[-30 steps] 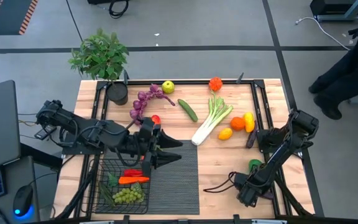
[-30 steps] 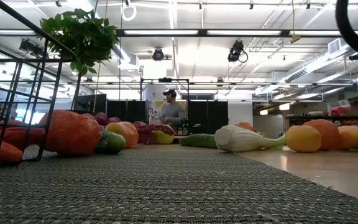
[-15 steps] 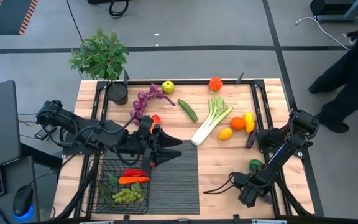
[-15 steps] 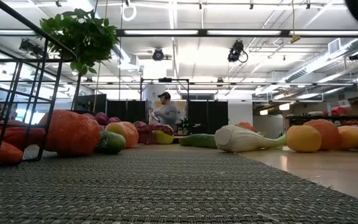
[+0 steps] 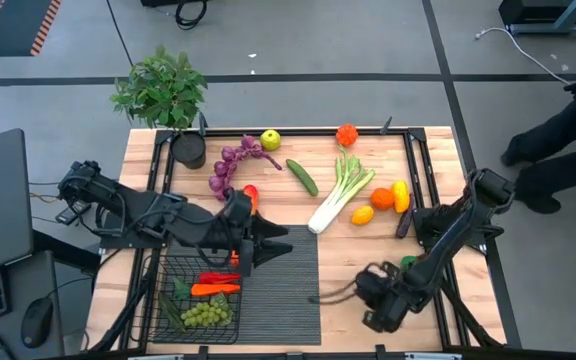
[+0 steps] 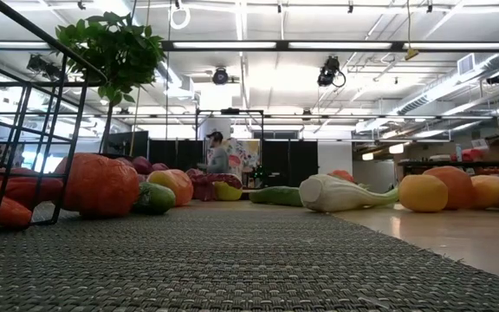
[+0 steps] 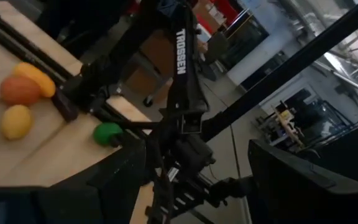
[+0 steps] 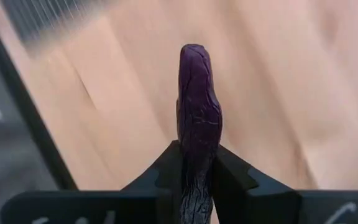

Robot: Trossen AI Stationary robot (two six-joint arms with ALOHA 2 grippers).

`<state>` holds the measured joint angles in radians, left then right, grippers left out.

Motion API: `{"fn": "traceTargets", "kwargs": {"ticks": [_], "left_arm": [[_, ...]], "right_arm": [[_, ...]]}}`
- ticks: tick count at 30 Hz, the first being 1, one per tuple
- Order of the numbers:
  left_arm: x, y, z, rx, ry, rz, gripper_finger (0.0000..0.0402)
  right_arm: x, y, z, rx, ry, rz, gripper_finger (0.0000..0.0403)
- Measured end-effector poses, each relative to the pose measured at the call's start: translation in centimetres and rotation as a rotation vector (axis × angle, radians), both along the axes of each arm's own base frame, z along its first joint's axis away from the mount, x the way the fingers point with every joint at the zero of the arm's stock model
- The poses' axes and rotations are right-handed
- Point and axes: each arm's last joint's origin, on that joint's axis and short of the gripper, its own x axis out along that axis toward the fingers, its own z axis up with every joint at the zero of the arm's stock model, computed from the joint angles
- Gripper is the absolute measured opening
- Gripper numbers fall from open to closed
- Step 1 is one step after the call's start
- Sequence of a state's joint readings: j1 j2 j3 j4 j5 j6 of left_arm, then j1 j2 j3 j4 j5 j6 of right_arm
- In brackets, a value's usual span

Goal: Build produce basket
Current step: Put the bottom purple eggplant into the wire basket

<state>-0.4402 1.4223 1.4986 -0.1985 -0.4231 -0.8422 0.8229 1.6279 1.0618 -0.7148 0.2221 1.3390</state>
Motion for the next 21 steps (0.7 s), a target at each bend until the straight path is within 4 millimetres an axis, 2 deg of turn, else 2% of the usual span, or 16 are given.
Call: {"fn": "traceTargets", "kwargs": {"ticks": [5, 9, 18, 21], "left_arm": [[0.2, 0.3, 0.4, -0.008, -0.038, 0.014, 0.0288], [0.5, 0.0, 0.0, -0.040, -0.023, 0.014, 0.0288], [0.6, -0.3, -0.3, -0.020, -0.010, -0.001, 0.0288], [1.2, -0.3, -1.5, 0.057, 0.066, 0.020, 0.0288]], "right_arm": [[2.2, -1.3, 4.8, -0.051, -0.277, -0.129, 0.0069], [3.7, -3.2, 7.9, -0.092, -0.414, -0.209, 0.0069], [5.5, -8.2, 13.0, -0.056, -0.637, -0.399, 0.0069], [5.9, -9.3, 14.4, -0.080, -0.733, -0.412, 0.0069]]}}
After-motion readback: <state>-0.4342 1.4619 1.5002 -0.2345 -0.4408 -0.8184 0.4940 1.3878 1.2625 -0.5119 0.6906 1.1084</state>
